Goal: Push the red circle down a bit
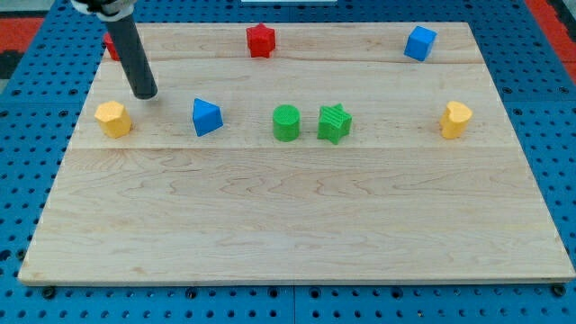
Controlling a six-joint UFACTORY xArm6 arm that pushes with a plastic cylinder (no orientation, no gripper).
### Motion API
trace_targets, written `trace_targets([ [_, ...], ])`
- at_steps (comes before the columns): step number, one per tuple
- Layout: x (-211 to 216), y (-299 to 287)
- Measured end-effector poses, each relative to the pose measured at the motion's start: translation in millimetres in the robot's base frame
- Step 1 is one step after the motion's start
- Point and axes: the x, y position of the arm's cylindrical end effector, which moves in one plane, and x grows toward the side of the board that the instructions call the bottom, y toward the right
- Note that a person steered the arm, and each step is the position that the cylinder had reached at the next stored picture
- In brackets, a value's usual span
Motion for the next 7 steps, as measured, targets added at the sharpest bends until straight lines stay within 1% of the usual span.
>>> trace_targets([
  [1,-12.1,-68.2],
  [2,-21.6,-99.8],
  [3,-34.9,-101.3],
  [4,-91.1,-101.4],
  [5,-130.3,-98.4],
  [6,-107.7,-74.5],
  [7,-38.1,-60.0],
])
